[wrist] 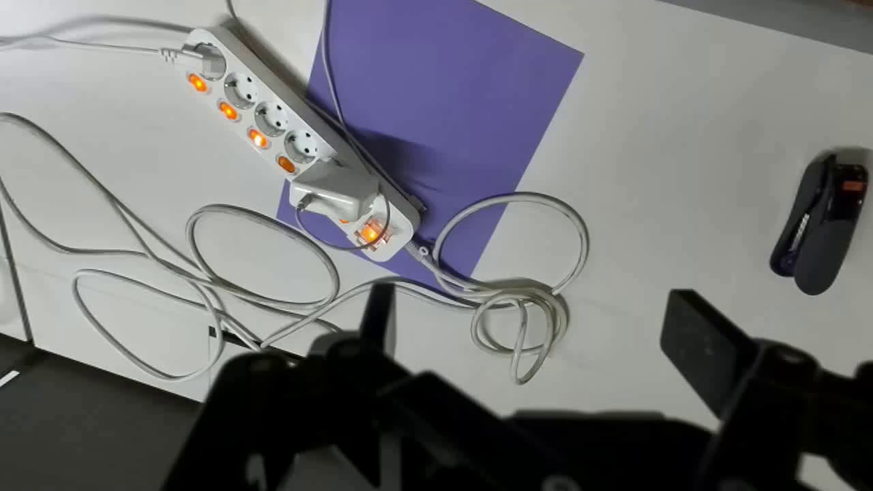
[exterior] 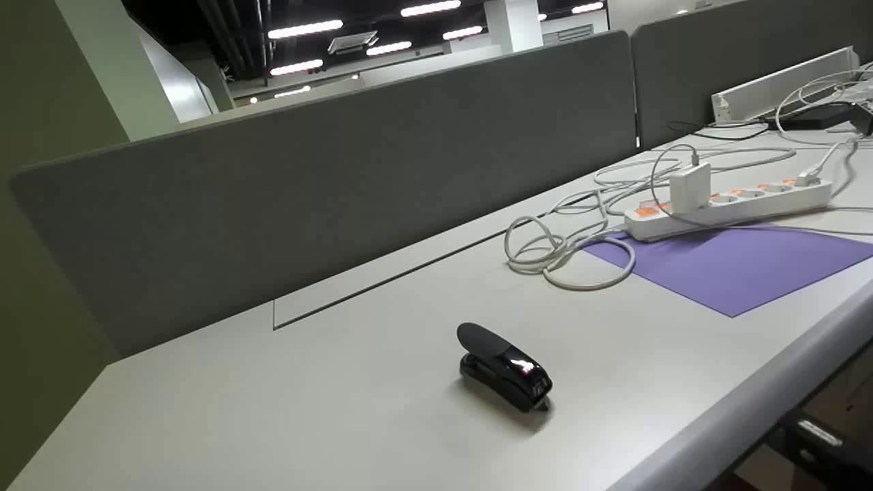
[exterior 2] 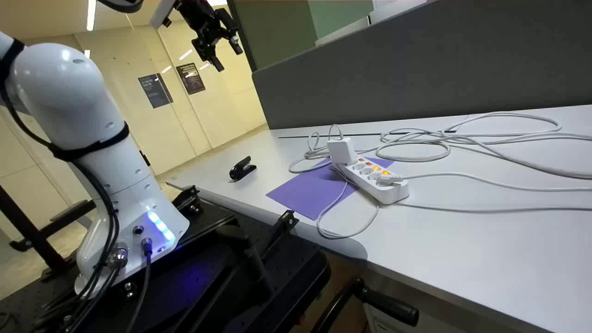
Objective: Press the second switch from the right on the extension cable
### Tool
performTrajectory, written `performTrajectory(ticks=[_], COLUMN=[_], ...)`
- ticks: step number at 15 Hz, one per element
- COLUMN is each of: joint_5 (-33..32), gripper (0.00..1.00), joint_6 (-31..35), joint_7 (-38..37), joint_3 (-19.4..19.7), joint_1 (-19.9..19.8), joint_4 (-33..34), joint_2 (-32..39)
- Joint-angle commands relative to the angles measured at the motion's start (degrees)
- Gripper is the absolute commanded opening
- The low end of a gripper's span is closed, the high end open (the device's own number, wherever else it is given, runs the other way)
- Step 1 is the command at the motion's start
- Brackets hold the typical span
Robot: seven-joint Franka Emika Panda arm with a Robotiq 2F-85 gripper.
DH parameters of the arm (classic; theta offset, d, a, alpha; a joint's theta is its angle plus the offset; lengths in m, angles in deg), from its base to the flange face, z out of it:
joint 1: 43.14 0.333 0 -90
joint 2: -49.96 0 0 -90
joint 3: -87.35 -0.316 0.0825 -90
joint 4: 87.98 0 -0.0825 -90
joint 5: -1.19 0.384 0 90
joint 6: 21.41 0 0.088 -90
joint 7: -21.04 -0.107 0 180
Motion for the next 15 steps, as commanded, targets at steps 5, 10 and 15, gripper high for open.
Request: performTrajectory(ticks=[5,10,15], joint_5=[-0.76,-0.76,-1.45], gripper=[1.00,1.00,1.00], joint_6=[-0.26,-0.26,1.07], joint_7=[-0.65,-0.65,-1.00], joint_3=[0.89,0.89,0.81], joint_1=[1.03,1.03,0.50], joint_4=[0.16,0.16,-0.02], joint_2=[0.11,0.11,0.36])
